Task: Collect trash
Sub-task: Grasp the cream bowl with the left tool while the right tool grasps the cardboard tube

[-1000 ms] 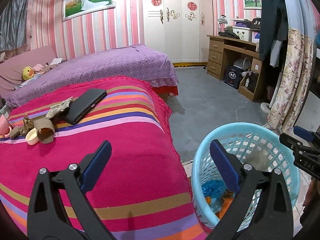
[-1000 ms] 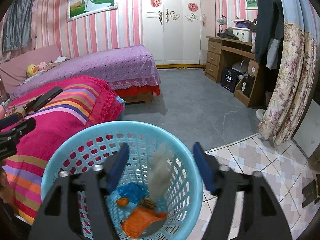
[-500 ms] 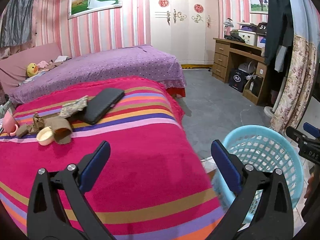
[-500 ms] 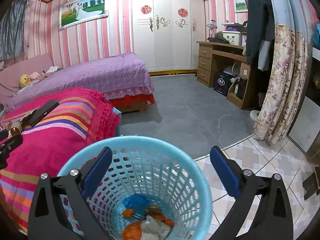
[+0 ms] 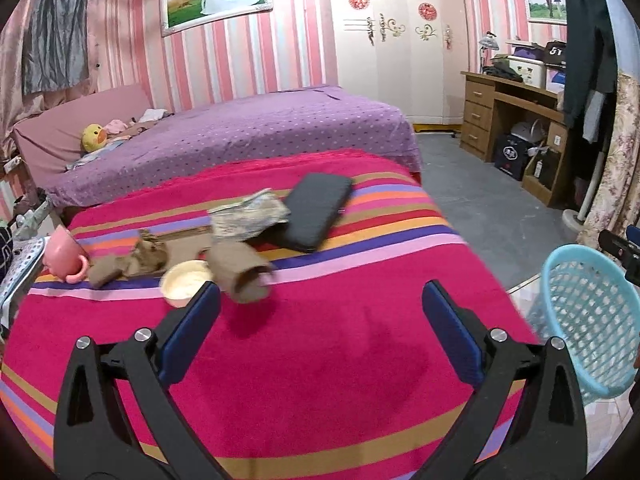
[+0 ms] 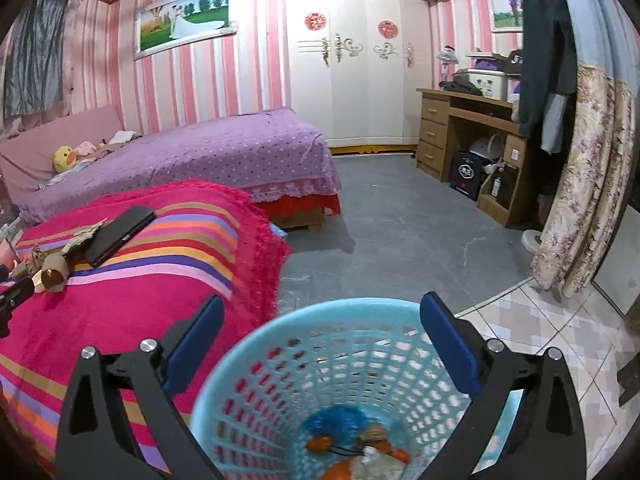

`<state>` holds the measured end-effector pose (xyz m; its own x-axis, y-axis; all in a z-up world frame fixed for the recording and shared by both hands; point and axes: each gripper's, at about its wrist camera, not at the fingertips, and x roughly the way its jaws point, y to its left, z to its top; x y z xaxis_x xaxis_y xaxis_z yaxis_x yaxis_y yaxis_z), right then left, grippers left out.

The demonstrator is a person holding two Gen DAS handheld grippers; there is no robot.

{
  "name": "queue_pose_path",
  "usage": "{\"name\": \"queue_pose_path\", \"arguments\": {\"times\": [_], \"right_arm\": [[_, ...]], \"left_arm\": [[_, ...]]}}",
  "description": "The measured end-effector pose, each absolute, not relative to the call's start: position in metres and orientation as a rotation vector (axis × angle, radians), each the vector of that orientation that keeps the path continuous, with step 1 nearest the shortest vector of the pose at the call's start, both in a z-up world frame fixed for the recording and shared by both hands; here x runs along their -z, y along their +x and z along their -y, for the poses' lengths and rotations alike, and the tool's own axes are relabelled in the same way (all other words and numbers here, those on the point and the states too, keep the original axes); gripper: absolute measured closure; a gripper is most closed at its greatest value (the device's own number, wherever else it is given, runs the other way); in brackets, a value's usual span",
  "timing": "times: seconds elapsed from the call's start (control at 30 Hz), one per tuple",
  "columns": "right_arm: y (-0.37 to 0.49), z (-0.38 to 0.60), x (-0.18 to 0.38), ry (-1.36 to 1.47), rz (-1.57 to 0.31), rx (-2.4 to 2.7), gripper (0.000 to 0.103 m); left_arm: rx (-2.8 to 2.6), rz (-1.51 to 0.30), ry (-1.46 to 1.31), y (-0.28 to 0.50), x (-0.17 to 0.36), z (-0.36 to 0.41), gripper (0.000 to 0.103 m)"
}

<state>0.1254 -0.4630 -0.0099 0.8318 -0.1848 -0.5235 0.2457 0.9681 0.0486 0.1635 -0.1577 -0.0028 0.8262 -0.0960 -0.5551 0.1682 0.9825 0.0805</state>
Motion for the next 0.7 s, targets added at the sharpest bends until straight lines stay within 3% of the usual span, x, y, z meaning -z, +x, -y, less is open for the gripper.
{"name": "queue_pose_path", "arguments": {"times": [0.7], "right_arm": [[0.196,0.342,0.025,0.027,-0.635,0.105,0.007]], "left_arm": [[0.025,-0.763,0.054,0.233,0.051,0.031,0.006]]}}
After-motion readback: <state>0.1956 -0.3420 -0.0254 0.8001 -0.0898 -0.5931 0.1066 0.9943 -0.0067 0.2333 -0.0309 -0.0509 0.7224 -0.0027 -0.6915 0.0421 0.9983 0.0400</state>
